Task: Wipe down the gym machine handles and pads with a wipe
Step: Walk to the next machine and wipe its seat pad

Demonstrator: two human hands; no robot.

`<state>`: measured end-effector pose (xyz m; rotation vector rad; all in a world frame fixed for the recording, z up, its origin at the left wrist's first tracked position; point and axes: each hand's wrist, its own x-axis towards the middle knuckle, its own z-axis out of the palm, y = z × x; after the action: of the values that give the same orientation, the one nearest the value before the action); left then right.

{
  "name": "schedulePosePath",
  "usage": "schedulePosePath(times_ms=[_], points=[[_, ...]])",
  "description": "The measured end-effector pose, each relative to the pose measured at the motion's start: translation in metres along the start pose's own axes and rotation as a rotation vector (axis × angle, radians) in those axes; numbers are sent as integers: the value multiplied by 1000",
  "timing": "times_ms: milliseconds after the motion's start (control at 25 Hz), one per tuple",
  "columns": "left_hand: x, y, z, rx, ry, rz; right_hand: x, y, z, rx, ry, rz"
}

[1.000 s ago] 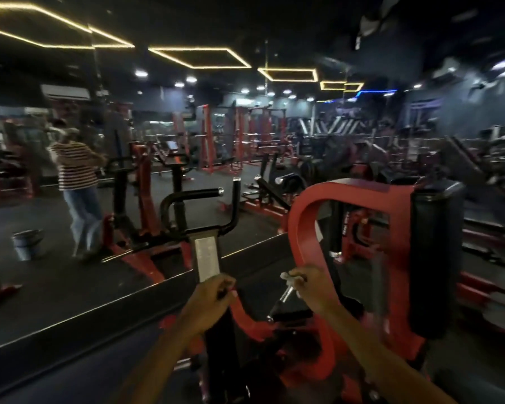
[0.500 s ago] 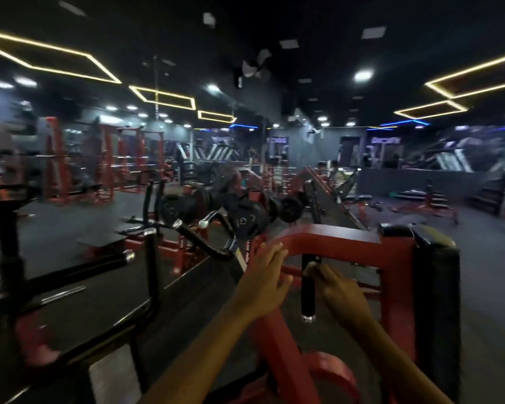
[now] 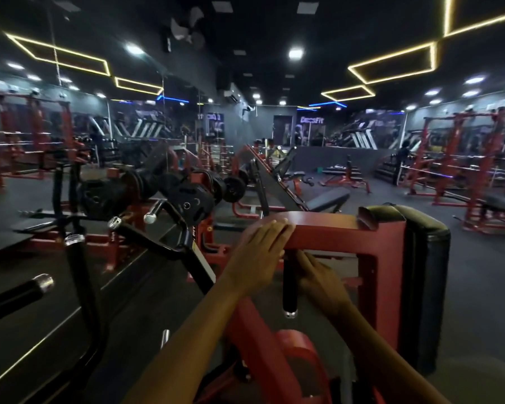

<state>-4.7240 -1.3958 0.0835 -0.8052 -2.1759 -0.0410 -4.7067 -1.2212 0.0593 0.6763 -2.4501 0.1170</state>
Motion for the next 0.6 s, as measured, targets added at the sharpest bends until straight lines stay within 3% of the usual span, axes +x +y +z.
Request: schedulePosePath(times_ms=[160, 280, 400, 600], points=[[6, -27, 14, -209, -30, -97, 2, -12, 9, 137, 163, 60], [6, -31, 23, -160, 42, -99, -11, -10, 41, 31, 201, -138], [4, -34, 32, -100, 125, -84, -34, -12, 70, 114, 220, -38], [1, -41, 41, -58, 192, -42, -65, -14, 104, -54, 41, -123]])
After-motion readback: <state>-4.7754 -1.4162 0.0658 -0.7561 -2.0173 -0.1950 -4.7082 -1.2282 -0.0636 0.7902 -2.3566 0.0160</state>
